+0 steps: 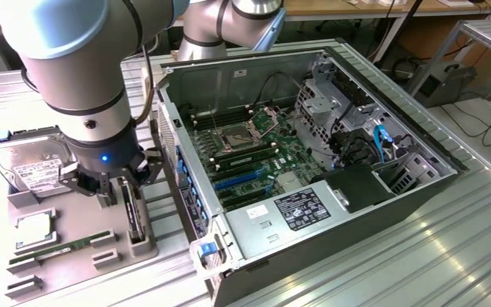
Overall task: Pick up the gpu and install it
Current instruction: 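Pick up the gpu and move the gpu toward the slot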
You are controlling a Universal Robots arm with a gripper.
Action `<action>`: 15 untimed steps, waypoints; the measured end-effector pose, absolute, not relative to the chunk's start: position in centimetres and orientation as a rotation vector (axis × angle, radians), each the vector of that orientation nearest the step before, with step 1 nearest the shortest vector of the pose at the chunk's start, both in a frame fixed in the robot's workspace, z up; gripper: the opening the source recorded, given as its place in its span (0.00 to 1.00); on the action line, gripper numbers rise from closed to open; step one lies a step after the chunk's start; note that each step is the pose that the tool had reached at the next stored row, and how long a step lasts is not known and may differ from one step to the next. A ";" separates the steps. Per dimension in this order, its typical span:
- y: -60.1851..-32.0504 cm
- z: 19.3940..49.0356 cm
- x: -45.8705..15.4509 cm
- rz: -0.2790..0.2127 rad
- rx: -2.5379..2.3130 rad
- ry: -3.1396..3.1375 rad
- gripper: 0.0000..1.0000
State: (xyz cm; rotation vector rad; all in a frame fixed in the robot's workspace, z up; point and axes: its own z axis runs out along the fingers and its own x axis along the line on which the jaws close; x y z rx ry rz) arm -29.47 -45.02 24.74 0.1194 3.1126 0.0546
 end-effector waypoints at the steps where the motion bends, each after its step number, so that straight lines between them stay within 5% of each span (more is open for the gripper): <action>1: -45.0 24.7 -29.5 0.054 0.119 3.113 0.42; 15: -45.0 24.4 -29.5 0.054 0.119 3.106 0.42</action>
